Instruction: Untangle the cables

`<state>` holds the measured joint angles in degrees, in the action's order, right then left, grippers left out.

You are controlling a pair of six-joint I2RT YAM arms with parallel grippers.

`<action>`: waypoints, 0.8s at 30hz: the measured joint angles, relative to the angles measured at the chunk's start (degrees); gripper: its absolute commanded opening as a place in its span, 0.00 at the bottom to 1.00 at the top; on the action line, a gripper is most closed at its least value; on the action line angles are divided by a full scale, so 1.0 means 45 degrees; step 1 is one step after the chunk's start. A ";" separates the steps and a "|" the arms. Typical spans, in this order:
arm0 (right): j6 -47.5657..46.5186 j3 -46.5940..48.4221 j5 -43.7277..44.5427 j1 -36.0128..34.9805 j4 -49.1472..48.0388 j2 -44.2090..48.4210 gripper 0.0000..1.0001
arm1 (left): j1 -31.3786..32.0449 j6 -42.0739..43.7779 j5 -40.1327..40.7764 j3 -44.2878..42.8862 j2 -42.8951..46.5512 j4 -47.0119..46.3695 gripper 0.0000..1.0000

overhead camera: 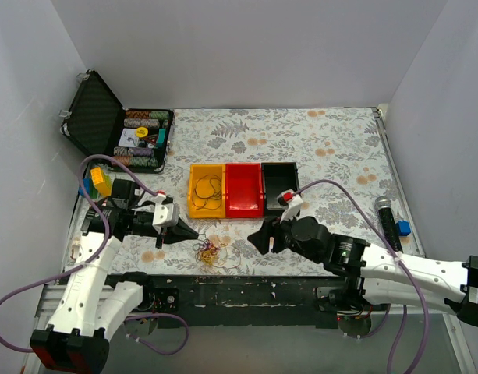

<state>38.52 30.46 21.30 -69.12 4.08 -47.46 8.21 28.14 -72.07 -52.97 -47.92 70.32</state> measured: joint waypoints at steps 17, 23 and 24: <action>-0.2783 0.1666 -0.0884 -0.2006 -0.4896 -0.5625 0.68 | 0.0000 0.0413 0.0573 0.1273 0.0185 -0.1035 0.00; -0.3060 0.2254 -0.1302 -0.2006 -0.5741 -0.6946 0.61 | 0.0000 0.0374 0.0588 0.1273 0.0233 -0.1088 0.00; -0.3084 0.2283 -0.1384 -0.2001 -0.5829 -0.7125 0.60 | 0.0000 0.0369 0.0593 0.1273 0.0262 -0.1107 0.00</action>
<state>24.64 40.73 15.07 -78.13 -22.15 -79.53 8.21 29.80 -69.41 -47.24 -46.74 65.34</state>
